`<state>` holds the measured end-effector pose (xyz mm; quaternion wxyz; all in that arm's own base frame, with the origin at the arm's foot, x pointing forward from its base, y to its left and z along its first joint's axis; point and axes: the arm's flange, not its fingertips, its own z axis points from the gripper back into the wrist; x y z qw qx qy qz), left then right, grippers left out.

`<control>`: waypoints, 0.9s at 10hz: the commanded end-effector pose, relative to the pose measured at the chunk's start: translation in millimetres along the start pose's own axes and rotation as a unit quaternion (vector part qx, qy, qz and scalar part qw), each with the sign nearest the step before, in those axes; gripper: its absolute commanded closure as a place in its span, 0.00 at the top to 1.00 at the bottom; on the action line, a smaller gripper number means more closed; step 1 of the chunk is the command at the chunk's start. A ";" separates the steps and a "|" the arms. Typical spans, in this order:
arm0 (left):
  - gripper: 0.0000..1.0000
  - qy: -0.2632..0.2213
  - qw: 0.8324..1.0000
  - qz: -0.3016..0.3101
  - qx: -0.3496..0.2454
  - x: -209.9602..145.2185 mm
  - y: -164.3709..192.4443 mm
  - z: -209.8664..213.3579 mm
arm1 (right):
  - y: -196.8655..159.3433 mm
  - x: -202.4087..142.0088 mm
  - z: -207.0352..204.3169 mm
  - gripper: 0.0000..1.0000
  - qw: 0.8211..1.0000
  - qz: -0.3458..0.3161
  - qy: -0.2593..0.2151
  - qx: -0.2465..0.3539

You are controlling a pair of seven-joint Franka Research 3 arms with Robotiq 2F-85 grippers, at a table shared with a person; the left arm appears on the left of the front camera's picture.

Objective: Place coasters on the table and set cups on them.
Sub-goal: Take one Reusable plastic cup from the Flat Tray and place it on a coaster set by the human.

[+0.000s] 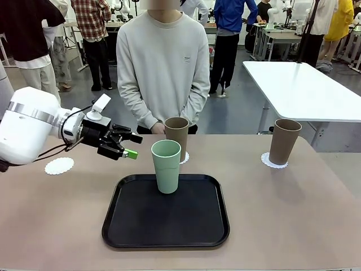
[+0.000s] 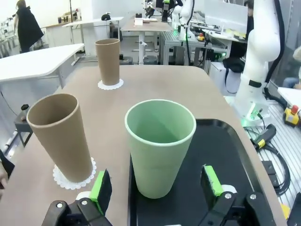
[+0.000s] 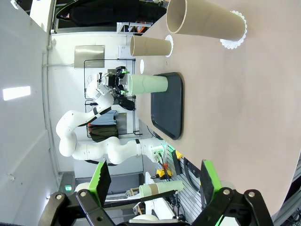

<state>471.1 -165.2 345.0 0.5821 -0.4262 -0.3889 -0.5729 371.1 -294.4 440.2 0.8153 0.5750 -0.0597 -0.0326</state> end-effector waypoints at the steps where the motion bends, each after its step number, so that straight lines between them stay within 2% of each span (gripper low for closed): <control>1: 1.00 -0.012 1.000 0.004 0.020 -10.1 -4.1 -6.4 | 0.5 -0.6 0.2 1.00 1.000 -0.001 -0.001 0.000; 4: 1.00 0.008 0.999 0.010 0.042 -31.8 -4.4 -13.8 | 0.5 -0.6 0.2 1.00 1.000 -0.001 -0.001 0.000; 6: 1.00 0.029 0.999 0.006 0.040 -29.7 -8.6 -12.0 | 0.5 -0.6 0.2 1.00 1.000 -0.001 -0.001 0.000; 7: 1.00 0.019 0.999 0.026 0.026 -29.0 -1.3 -8.0 | 0.5 -0.6 0.2 1.00 1.000 -0.001 -0.001 0.000; 9: 1.00 0.019 0.999 0.026 0.026 -29.0 -1.3 -8.0 | 0.5 -0.6 0.2 1.00 1.000 -0.001 -0.001 0.000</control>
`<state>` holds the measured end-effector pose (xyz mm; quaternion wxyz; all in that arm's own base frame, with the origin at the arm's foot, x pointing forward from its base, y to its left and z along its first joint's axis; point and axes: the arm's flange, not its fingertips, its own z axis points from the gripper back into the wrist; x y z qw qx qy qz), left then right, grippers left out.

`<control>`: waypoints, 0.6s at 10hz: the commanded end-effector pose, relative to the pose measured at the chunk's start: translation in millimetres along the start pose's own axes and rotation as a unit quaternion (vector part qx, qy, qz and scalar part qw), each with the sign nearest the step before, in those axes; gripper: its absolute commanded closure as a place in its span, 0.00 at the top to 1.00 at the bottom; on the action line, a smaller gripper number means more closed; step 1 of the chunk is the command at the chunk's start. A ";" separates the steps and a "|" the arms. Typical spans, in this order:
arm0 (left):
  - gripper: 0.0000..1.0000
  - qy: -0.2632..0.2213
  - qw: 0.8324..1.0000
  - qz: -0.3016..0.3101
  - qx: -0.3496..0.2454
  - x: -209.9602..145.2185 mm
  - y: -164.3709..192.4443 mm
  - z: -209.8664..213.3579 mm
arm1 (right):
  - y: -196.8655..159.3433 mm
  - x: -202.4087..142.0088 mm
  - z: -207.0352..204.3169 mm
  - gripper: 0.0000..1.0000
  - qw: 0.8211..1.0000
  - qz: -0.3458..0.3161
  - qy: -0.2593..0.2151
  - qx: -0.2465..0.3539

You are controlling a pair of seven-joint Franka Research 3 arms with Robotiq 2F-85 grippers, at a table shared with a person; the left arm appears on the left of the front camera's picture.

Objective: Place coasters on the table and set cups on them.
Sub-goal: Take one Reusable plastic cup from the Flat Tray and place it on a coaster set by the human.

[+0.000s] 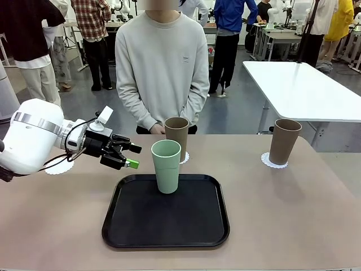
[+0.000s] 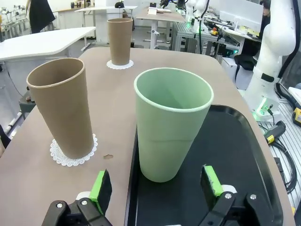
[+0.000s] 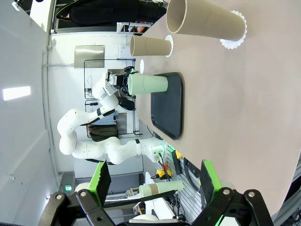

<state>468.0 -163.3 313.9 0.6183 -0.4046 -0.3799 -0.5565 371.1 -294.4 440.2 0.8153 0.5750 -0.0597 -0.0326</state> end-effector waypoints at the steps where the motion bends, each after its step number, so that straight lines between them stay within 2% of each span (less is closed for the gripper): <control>1: 1.00 -0.006 1.000 0.001 -0.003 1.1 0.2 0.8 | 0.5 -0.6 0.2 1.00 1.000 -0.001 -0.001 0.000; 2: 1.00 0.000 1.000 0.000 0.000 0.0 0.0 0.0 | 0.5 -0.6 0.2 1.00 1.000 -0.001 -0.001 0.000; 4: 1.00 -0.031 0.999 -0.011 -0.028 -2.3 14.3 -9.7 | 0.5 -0.6 0.2 1.00 1.000 -0.001 -0.001 0.000; 6: 1.00 -0.023 0.999 -0.020 -0.036 -8.3 23.0 -21.9 | 0.5 -0.6 0.2 1.00 1.000 -0.001 -0.001 0.000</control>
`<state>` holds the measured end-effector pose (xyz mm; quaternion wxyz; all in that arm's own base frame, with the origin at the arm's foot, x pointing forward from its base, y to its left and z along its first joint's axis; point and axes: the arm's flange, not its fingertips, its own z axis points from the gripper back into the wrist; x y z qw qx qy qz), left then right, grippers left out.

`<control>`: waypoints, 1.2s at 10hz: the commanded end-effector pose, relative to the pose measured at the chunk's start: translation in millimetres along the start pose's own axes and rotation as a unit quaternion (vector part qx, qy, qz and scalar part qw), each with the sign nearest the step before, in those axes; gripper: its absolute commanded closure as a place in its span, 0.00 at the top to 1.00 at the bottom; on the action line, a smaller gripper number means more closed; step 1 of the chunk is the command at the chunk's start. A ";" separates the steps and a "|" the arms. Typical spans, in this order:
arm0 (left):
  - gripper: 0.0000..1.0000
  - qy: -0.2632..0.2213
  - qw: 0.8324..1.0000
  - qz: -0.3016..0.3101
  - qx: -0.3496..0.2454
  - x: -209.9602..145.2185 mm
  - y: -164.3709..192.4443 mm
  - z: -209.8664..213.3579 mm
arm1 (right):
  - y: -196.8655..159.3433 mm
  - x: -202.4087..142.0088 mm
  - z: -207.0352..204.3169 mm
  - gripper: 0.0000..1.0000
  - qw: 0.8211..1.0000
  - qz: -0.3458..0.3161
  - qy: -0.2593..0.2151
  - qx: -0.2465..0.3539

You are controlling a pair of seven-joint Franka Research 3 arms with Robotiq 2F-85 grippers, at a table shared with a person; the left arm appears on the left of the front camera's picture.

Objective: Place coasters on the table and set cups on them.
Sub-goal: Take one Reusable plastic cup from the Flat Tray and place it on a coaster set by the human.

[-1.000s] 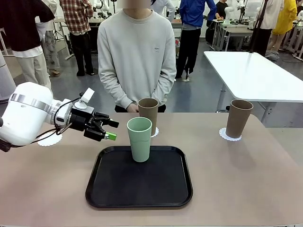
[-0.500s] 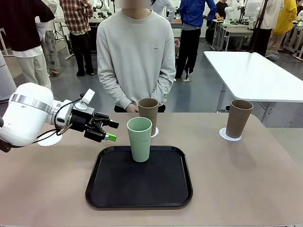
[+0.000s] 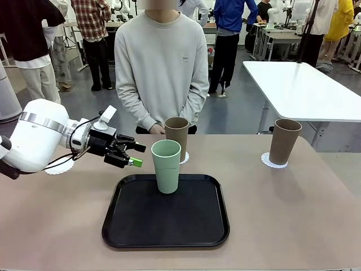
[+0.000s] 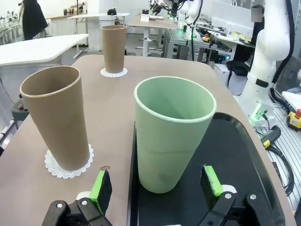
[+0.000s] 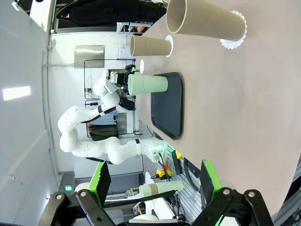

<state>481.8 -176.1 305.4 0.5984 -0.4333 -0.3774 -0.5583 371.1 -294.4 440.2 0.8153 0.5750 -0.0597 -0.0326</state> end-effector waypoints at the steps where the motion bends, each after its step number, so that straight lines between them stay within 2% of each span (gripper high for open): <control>1: 1.00 0.004 1.000 -0.014 -0.012 -11.0 16.1 -11.6 | 0.5 -0.6 0.2 1.00 1.000 -0.001 -0.001 0.000; 3: 1.00 0.016 1.000 -0.009 -0.024 -21.4 23.6 -25.1 | 0.5 -0.6 0.2 1.00 1.000 -0.001 -0.001 0.000; 7: 1.00 -0.007 0.999 -0.024 -0.044 -29.6 25.3 -34.1 | 0.5 -0.6 0.2 1.00 1.000 -0.001 -0.001 0.000; 12: 1.00 -0.037 0.994 -0.062 -0.078 -29.3 10.1 -38.2 | 0.5 -0.6 0.2 1.00 1.000 -0.001 -0.001 0.000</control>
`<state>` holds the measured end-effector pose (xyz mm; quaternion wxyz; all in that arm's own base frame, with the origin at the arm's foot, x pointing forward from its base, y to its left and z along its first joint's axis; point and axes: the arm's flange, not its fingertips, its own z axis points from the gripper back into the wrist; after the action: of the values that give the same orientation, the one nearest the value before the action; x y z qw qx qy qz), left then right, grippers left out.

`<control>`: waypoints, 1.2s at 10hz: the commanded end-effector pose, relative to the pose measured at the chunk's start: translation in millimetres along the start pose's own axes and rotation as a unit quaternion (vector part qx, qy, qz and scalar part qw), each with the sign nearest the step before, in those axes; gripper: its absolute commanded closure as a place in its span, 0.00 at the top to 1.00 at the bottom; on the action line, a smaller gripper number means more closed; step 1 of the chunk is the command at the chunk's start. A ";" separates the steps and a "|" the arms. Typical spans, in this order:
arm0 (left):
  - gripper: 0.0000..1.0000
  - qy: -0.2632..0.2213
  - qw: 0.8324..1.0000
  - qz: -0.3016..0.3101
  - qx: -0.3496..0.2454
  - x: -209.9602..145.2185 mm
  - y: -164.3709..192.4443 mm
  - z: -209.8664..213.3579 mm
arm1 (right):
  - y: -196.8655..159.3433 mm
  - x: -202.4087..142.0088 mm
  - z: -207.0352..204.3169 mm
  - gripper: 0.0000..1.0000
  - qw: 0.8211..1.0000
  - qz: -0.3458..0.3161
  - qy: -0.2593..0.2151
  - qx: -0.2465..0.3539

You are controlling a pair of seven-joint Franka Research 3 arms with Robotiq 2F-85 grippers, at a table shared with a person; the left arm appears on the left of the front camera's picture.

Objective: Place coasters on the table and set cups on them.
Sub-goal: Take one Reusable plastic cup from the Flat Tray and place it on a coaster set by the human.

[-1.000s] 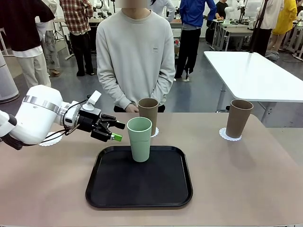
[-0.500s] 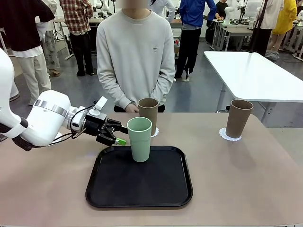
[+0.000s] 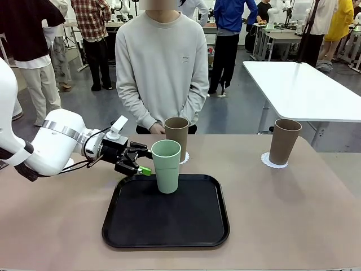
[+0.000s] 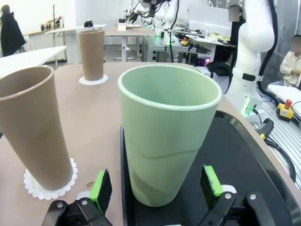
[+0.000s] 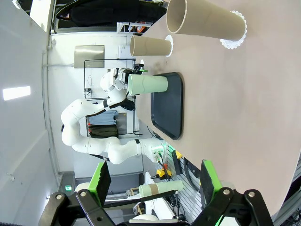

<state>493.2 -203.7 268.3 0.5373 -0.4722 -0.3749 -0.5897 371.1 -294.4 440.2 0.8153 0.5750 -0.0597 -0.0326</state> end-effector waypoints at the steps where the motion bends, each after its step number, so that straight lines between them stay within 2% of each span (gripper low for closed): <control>1: 1.00 -0.014 0.999 -0.035 -0.024 -4.8 -4.4 -1.1 | 0.5 -0.6 0.2 1.00 1.000 -0.001 -0.001 0.000; 12: 1.00 0.008 0.998 -0.037 -0.059 -7.2 6.5 -41.9 | 0.5 -0.6 0.2 1.00 1.000 -0.001 -0.001 0.000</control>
<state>490.2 -236.4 253.3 0.4967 -0.4915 -0.3564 -0.6202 371.1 -294.4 440.2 0.8153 0.5750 -0.0597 -0.0326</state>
